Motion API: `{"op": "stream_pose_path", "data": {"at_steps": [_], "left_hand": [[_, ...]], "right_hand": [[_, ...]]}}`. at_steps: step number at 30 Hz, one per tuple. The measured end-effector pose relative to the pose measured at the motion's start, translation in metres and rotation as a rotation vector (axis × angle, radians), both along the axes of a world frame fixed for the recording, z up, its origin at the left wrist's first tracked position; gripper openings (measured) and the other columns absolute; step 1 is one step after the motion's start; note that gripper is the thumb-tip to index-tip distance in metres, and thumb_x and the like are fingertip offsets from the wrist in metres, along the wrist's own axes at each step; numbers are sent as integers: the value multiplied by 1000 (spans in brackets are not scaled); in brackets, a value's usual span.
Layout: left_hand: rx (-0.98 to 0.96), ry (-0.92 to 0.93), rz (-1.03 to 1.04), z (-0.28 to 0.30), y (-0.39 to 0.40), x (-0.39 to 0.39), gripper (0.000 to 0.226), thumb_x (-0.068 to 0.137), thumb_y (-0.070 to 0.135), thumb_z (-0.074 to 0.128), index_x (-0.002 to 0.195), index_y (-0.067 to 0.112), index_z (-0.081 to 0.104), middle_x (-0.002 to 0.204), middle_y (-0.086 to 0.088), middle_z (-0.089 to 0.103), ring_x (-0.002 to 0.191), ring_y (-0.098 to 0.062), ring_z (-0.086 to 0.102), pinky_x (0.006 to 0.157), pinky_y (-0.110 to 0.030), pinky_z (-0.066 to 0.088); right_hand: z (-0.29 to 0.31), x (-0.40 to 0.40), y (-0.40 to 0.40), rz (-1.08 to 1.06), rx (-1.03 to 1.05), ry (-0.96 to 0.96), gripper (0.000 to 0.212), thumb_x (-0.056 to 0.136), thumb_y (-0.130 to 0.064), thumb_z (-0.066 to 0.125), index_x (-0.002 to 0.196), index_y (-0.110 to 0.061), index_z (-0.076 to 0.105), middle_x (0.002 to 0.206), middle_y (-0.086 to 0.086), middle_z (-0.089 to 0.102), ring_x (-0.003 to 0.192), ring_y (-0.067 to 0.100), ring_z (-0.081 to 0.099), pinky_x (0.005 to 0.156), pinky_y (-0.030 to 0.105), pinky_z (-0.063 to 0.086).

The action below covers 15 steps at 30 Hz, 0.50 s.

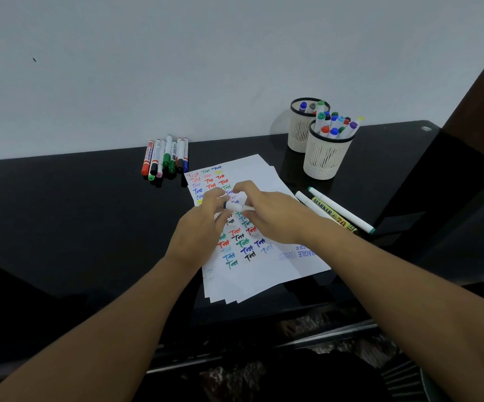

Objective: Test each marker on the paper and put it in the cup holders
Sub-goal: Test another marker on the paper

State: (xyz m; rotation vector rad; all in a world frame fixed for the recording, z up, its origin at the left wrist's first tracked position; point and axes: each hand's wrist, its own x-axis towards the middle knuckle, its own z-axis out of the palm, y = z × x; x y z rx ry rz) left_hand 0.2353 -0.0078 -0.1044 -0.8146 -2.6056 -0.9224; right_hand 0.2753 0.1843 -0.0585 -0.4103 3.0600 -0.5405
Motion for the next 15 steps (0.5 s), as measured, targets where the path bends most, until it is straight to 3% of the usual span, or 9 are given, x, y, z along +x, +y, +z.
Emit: {"op": "stream_pose_path", "data": {"at_steps": [4, 6, 8, 10, 15], "left_hand": [[9, -43, 20, -1, 0, -2, 52, 101, 33, 59, 149, 21, 42, 144, 6, 54, 104, -17, 67, 79, -23, 47], [54, -84, 51, -2, -1, -5, 59, 98, 36, 63, 150, 22, 38, 138, 3, 59, 112, -18, 63, 90, -29, 50], [1, -53, 99, -4, -2, -9, 60, 96, 40, 65, 147, 19, 43, 136, 0, 60, 122, -20, 56, 110, -39, 39], [-88, 13, 139, -9, -3, -13, 57, 94, 46, 64, 142, 19, 51, 134, -1, 62, 125, -21, 54, 118, -45, 29], [-89, -62, 178, -14, -4, -19, 55, 93, 53, 63, 136, 19, 61, 129, -1, 66, 122, -21, 57, 111, -51, 38]], "right_hand": [[-4, 2, 5, -52, -93, 19, 40, 108, -24, 44, 145, -30, 31, 102, -5, 65, 81, 17, 59, 73, 42, 49], [-5, 2, 7, -95, -147, 34, 44, 108, -23, 39, 150, -36, 31, 93, -14, 60, 79, 8, 55, 71, 37, 47], [-6, 0, 8, -119, -182, 29, 50, 108, -27, 32, 152, -50, 28, 108, -9, 64, 92, 7, 58, 82, 36, 50], [-6, 0, 7, -121, -185, 32, 50, 105, -32, 29, 150, -55, 29, 123, 2, 66, 104, 15, 60, 93, 45, 51], [-3, 5, 7, -184, -236, 44, 41, 103, -25, 43, 136, -47, 35, 75, 12, 64, 69, 24, 62, 73, 49, 56]]}}
